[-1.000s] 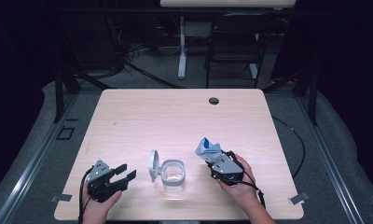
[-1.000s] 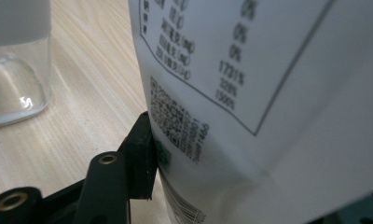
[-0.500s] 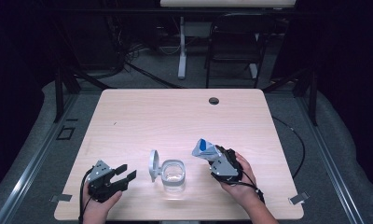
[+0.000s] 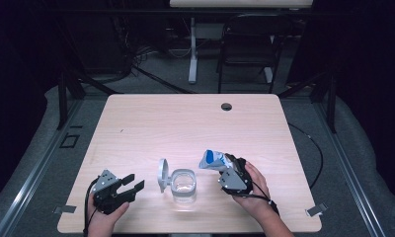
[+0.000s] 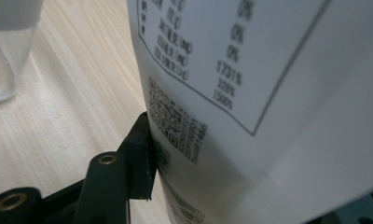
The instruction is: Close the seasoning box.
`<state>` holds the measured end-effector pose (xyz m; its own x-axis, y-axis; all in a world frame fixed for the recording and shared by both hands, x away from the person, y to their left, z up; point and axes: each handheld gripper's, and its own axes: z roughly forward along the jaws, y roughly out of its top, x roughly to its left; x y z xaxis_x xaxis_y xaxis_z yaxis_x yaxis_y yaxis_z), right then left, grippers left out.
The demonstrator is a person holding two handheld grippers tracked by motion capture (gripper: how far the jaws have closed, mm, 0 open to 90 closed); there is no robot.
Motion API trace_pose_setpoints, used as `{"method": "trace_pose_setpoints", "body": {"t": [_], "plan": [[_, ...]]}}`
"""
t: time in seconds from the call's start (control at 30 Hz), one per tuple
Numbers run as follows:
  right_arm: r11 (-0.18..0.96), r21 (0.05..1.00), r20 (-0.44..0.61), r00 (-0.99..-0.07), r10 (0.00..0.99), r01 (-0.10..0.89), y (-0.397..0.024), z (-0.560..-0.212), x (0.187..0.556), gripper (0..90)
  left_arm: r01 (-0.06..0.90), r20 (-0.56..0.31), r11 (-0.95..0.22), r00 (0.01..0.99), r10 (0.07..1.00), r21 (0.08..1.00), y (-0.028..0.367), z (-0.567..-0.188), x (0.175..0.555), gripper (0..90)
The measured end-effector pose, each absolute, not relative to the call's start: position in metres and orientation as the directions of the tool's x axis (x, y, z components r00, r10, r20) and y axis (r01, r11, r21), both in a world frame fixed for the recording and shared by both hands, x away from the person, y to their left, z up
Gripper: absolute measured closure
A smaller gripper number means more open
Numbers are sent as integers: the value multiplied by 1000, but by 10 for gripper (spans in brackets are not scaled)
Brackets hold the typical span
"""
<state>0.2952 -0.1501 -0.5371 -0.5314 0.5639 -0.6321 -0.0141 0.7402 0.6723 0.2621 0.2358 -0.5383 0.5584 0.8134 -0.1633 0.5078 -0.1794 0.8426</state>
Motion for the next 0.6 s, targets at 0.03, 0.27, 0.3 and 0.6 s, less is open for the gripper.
{"method": "trace_pose_setpoints", "body": {"t": [0.03,0.27,0.3,0.6], "plan": [[742,670,-637,-528,562,-18,-150,-538,295,463,508,-162,-181,559,813,842,236,-538,262,506],[753,657,-656,-512,554,-29,-149,-539,296,463,512,-164,-183,560,812,839,238,-539,261,506],[761,648,-666,-508,547,-30,-149,-539,296,463,510,-165,-178,556,814,842,237,-539,261,506],[784,619,-698,-481,531,-33,-148,-538,295,463,508,-162,-179,556,815,842,237,-538,260,506]]}}
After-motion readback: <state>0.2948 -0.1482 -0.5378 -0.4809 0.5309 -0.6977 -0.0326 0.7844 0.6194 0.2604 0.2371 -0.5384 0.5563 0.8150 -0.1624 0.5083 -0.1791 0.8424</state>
